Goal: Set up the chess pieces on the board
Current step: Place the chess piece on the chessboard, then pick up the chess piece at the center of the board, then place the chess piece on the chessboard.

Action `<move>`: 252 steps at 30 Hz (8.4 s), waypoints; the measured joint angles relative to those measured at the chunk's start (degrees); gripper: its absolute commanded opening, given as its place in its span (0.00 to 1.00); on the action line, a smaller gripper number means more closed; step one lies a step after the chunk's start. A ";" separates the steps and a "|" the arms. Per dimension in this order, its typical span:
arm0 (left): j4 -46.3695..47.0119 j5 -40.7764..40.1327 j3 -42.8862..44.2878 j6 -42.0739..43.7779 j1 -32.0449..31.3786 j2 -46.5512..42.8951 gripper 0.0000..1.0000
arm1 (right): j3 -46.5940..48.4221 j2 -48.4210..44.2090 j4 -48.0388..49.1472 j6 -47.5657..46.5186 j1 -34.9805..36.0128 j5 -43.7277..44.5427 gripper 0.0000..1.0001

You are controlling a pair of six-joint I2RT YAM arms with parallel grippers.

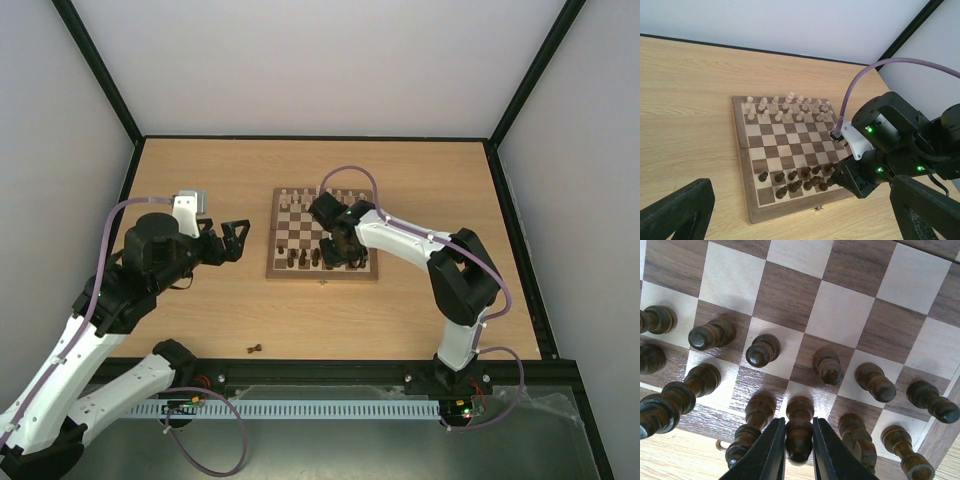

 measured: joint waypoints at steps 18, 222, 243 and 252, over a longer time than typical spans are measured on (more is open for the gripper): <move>0.44 0.04 -0.09 0.02 0.26 0.15 0.99 | 0.04 -3.13 -0.55 0.13 -0.02 0.00 0.37; 4.79 46.77 -19.17 -2.16 4.07 15.21 0.10 | -24.68 -34.18 22.99 -4.44 26.93 -8.09 0.82; -10.14 3.23 7.48 5.66 -2.73 50.36 0.09 | -28.59 -42.14 12.74 4.50 21.64 4.35 0.88; -8.74 -0.61 8.74 5.20 -3.13 55.34 0.08 | -29.27 -42.23 12.79 4.31 21.49 3.41 0.89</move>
